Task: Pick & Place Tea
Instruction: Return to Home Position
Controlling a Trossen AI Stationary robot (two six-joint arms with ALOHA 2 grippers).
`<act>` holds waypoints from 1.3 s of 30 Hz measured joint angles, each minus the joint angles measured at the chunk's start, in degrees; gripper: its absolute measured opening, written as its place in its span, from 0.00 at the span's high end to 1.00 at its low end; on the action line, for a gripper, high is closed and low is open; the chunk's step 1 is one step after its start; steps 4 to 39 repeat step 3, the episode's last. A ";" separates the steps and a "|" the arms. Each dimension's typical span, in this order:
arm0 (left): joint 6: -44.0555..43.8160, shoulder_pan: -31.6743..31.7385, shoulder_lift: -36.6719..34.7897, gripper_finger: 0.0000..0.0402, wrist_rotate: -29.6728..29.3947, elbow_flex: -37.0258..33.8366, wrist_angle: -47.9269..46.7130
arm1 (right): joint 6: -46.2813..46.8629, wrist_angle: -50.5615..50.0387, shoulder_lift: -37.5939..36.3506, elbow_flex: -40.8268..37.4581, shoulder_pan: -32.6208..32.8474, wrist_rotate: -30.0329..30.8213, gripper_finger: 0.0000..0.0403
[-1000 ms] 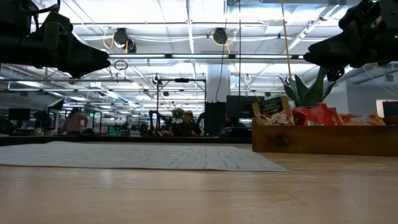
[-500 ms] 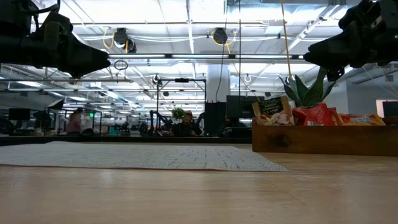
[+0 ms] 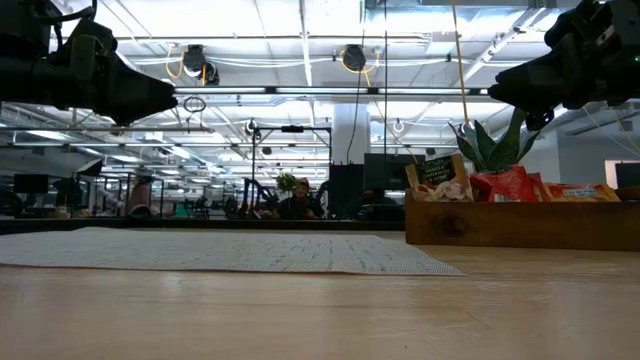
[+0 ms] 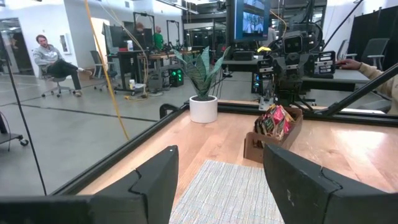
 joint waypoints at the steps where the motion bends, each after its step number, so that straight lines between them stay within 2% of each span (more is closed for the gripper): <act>1: -0.01 -0.01 -0.01 0.42 0.00 0.00 0.00 | 0.00 -0.02 0.00 0.00 0.00 0.02 0.72; 39: -0.02 -0.01 -0.02 0.42 0.00 0.00 0.00 | -0.01 -0.02 0.00 0.00 0.00 0.01 0.72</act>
